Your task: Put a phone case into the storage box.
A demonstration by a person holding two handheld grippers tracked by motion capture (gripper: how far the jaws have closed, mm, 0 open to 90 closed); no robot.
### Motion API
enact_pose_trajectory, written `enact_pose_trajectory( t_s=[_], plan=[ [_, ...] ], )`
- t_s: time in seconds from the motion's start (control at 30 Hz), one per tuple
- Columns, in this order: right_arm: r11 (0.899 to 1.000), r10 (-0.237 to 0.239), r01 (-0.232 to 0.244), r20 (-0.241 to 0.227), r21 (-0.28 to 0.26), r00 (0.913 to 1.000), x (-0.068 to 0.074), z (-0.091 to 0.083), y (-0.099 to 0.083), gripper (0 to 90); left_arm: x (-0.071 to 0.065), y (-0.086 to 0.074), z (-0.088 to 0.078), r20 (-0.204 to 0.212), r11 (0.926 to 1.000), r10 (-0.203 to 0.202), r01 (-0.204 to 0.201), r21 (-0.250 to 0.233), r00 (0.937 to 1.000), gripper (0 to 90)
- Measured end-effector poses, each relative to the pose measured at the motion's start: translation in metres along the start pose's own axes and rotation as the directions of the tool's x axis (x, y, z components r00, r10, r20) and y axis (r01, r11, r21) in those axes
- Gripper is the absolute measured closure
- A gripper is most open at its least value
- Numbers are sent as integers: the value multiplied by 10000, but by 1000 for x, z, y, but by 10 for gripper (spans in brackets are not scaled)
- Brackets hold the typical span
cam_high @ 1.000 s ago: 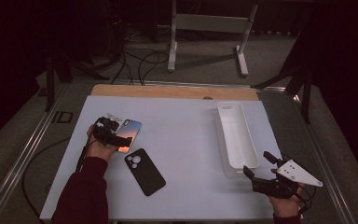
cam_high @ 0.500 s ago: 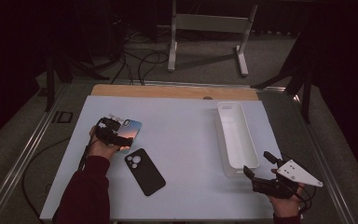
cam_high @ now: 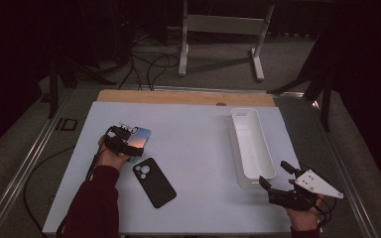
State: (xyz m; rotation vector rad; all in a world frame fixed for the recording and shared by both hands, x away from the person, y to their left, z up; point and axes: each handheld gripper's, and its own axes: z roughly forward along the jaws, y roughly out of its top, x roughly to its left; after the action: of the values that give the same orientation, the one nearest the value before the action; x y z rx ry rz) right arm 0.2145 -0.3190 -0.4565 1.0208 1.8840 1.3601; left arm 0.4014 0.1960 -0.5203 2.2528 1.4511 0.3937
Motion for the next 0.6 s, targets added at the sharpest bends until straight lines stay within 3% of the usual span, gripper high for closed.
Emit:
enact_pose_trajectory(
  t_s=[0.43, 0.6],
  plan=[
    [10000, -34, 34, 51, -2, 10000, 0, 0, 0, 88, -1, 1, 2, 151, 9991, -219, 214, 358, 9996, 73],
    [10000, -46, 46, 63, 4, 10000, 1, 0, 1, 88, 0, 2, -1, 181, 9991, -166, 159, 389, 9997, 144]
  ],
)
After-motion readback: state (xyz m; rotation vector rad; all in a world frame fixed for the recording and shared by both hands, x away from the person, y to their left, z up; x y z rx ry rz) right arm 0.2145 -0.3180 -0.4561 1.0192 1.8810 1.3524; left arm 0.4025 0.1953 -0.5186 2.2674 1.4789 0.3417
